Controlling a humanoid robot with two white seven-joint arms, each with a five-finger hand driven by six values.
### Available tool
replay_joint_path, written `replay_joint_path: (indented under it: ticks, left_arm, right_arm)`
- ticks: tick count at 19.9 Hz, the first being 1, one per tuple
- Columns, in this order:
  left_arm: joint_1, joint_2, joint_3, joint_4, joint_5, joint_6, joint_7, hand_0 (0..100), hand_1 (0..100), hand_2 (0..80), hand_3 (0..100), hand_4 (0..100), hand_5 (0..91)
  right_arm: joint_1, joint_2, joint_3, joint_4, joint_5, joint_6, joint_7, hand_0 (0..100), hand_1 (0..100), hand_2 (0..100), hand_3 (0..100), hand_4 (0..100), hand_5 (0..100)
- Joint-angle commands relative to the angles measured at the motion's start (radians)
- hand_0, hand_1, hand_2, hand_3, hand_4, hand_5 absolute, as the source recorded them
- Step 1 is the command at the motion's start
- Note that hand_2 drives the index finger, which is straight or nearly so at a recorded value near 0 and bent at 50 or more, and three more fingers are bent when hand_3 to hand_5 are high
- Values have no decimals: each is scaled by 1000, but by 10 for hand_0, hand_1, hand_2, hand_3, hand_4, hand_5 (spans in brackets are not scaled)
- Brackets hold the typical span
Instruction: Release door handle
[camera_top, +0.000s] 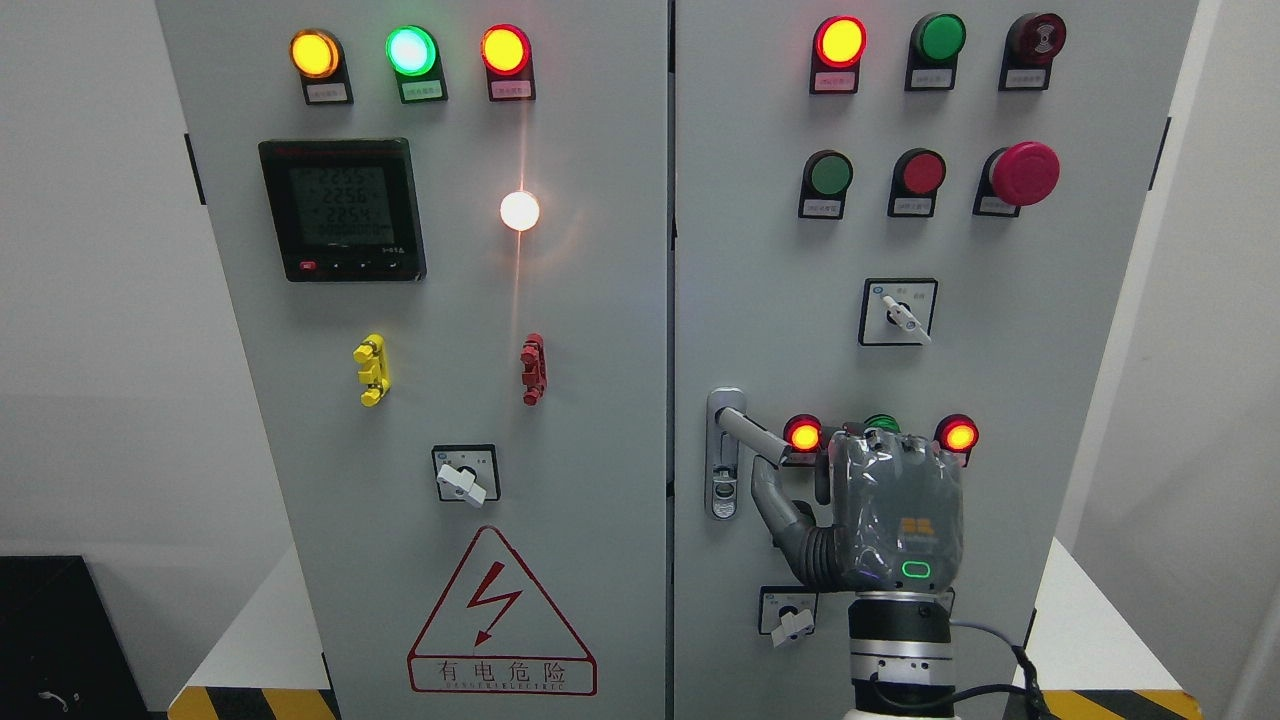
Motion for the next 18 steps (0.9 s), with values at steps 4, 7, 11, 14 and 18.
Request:
replay_joint_path:
  ticks: [4,7,11,14,18]
  left_arm:
    - [0,0,0,0,0,-1,-1,120,556,0,0,0,0]
    - [0,0,0,0,0,-1,-1,120,556,0,0,0,0]
    - [0,0,0,0,0,-1,-1,120,556,0,0,0,0]
    - [0,0,0,0,0,-1,-1,120,556,0,0,0,0]
    - [0,0,0,0,0,-1,-1,120,556,0,0,0,0]
  right_arm:
    - [-1,0,-1,-8,0,-2,4,412,407,961,1000,1000,1000]
    - [-1,0,-1,-8,0,-2,4,412,407,960,1000,1000,1000]
    - [-4,-2,-1,-8,0,-1,4,412,407,959,1000,1000,1000]
    - [-4,-2,-1,-8,0,-2,4,412,406,958,1000,1000,1000]
    - [-4,-2,-4,-8,0,-2,4,413,406,959,1000,999,1000]
